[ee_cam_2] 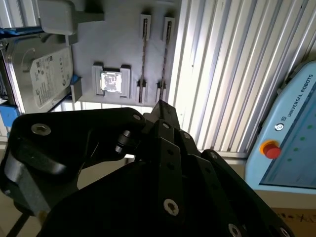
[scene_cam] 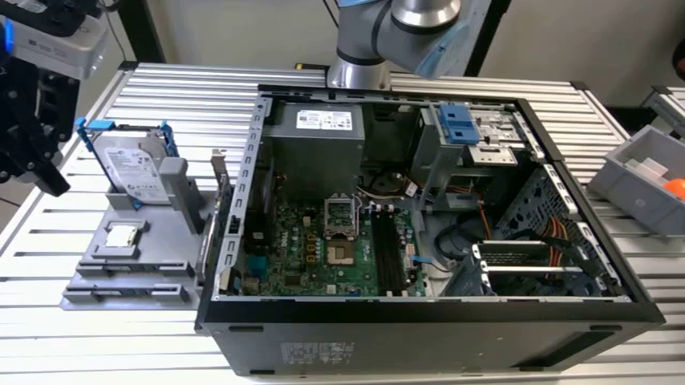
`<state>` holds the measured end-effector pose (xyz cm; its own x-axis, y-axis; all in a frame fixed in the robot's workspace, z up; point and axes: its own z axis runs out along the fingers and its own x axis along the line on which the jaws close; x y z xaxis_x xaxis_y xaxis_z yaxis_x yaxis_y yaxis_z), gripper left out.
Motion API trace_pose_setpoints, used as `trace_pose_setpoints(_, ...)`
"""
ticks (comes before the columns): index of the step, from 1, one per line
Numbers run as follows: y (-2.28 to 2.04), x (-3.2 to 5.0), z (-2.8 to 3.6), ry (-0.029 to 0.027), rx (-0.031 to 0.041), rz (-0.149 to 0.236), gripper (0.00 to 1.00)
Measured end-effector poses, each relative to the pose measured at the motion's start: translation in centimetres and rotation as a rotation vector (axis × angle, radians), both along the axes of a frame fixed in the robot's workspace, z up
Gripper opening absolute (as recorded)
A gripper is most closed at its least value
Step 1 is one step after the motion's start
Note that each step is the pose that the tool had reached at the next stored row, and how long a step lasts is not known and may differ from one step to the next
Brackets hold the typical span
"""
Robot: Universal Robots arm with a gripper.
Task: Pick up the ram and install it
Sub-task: 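Pick up the ram and move it above insertion slot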
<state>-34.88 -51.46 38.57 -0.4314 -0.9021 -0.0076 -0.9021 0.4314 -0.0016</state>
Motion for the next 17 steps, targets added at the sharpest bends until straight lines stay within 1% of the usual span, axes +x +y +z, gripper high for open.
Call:
trace_pose_setpoints(3,0.05,0.0,0.0,-0.0002,-0.0001,0.019,0.0)
trace_pose_setpoints(14,0.19,0.0,0.0,-0.0001,-0.004,0.072,0.0)
trace_pose_setpoints(17,0.23,0.0,0.0,-0.0001,-0.0049,0.098,0.0)
